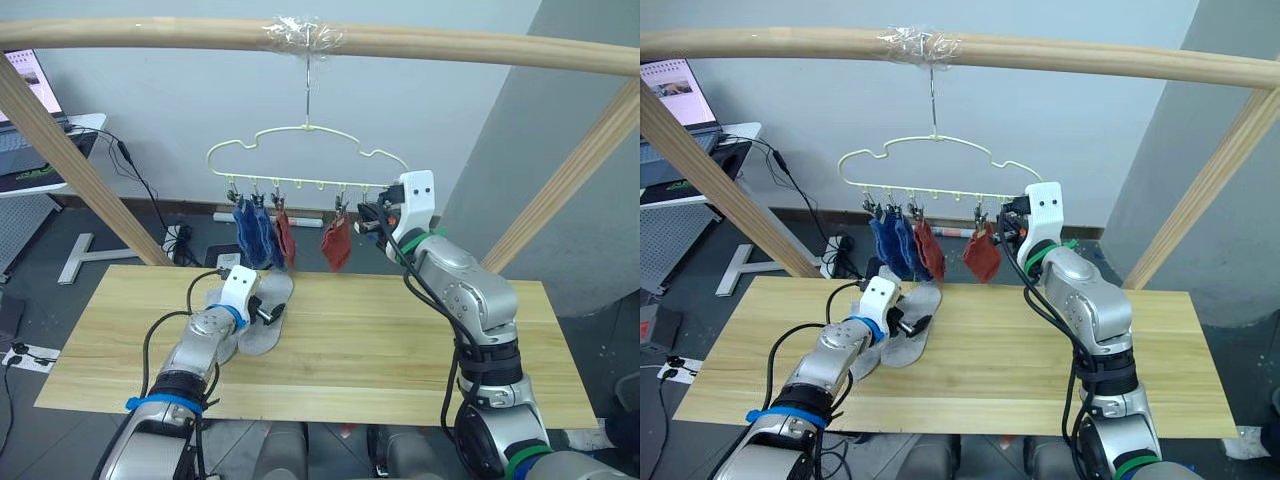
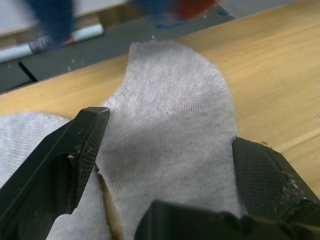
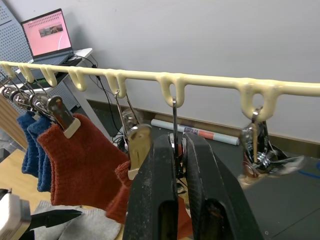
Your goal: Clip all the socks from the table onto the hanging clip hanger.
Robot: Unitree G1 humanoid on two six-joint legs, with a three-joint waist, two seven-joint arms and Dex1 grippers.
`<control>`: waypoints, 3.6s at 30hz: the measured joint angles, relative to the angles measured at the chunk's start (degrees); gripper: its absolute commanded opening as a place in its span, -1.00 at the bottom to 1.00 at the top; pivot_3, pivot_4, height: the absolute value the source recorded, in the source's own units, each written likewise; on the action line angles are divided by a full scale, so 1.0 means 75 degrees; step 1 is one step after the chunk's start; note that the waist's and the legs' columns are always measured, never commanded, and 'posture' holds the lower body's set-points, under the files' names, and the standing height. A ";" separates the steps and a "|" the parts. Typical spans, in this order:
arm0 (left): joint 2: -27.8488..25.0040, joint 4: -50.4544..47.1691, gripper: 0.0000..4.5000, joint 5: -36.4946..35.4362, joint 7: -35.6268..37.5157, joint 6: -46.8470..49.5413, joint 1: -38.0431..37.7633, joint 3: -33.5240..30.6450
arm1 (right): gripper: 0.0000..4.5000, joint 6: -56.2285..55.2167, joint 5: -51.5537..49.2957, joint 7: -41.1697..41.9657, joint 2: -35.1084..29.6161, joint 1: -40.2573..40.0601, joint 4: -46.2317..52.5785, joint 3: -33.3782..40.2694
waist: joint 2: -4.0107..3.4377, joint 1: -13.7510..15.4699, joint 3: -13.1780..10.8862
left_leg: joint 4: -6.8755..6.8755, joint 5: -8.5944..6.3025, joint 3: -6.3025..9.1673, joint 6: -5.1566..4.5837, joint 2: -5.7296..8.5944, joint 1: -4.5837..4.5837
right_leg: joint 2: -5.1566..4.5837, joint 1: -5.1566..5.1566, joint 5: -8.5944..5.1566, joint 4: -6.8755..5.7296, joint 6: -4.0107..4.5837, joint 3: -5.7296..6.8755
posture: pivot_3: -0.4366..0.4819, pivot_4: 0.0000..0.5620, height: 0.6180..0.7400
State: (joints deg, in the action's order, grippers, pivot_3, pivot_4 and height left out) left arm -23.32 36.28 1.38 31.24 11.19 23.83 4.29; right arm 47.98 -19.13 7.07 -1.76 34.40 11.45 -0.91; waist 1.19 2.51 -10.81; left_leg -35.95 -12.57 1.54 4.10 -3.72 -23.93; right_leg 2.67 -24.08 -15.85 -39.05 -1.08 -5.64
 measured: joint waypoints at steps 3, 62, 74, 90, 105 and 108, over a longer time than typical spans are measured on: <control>-0.0023 -0.0171 0.34 -0.0160 0.0361 0.0379 -0.0103 -0.0026 | -1.00 0.0013 0.0001 -0.0041 -0.0017 0.0000 0.0015 0.0035 | -0.0001 -0.0069 0.0001 | 0.0000 0.0000 0.0001 0.0000 -0.0001 0.0005 | 0.0000 0.0003 0.0000 -0.0002 0.0000 -0.0001 | 0.35 -0.29 1.00; 0.3061 -0.1013 -0.98 -0.1791 0.1733 -0.3385 0.0351 0.0139 | -1.00 0.4750 -0.3316 -0.1556 0.0205 0.1274 0.0606 0.4187 | 0.0001 -0.0013 0.0008 | -0.0014 0.0001 0.0012 -0.0001 0.0015 -0.0029 | -0.0008 0.0001 0.0009 0.0012 -0.0014 0.0006 | 0.22 -0.42 1.00; 0.2999 -0.1010 -1.00 -0.1811 0.1800 -0.3398 0.0455 0.0140 | 0.62 0.4843 -0.3319 -0.1476 -0.0339 0.1212 0.0593 0.4415 | 0.0001 -0.0157 0.0008 | -0.0013 0.0001 0.0011 -0.0001 0.0014 -0.0032 | -0.0008 -0.0003 0.0009 0.0011 -0.0013 0.0004 | 0.19 -0.44 1.00; 0.2028 -0.1897 0.34 -0.2006 0.2379 -0.1439 0.0066 0.0268 | 0.88 0.2512 -0.1677 -0.1089 -0.2352 -0.1941 0.3586 0.1026 | 0.0001 -0.0366 0.0011 | -0.0012 0.0001 0.0015 0.0000 0.0009 -0.0030 | -0.0002 -0.0008 0.0008 0.0006 -0.0015 0.0002 | 0.19 -0.51 1.00; 0.0711 -0.4395 0.36 -0.1992 0.1766 -0.0500 -0.0708 -0.0063 | 0.33 -0.0885 0.1049 -0.1987 -0.0441 -0.1711 0.2280 -0.0678 | 0.0011 -0.0323 0.0023 | -0.0016 0.0005 0.0005 0.0001 0.0004 -0.0011 | -0.0001 0.0003 0.0014 0.0001 -0.0019 -0.0006 | 0.25 -0.56 1.00; 0.0712 -0.4397 0.36 -0.2081 0.1742 -0.0482 -0.0498 -0.0183 | 0.33 -0.1180 0.1254 -0.1951 -0.0186 -0.1657 0.1783 -0.0829 | 0.0012 -0.0322 0.0023 | -0.0019 0.0005 0.0004 0.0001 0.0005 -0.0011 | -0.0002 0.0003 0.0015 -0.0003 -0.0018 -0.0007 | 0.32 -0.54 1.00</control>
State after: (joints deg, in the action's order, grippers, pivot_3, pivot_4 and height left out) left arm -17.98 3.30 -14.23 44.30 7.57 20.10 2.92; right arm 39.13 -9.72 -7.57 -3.15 21.98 24.82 -7.13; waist 1.28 0.10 -10.64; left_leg -36.09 -12.53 1.57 4.10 -3.68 -24.01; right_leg 2.65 -24.06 -15.74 -39.07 -1.22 -5.69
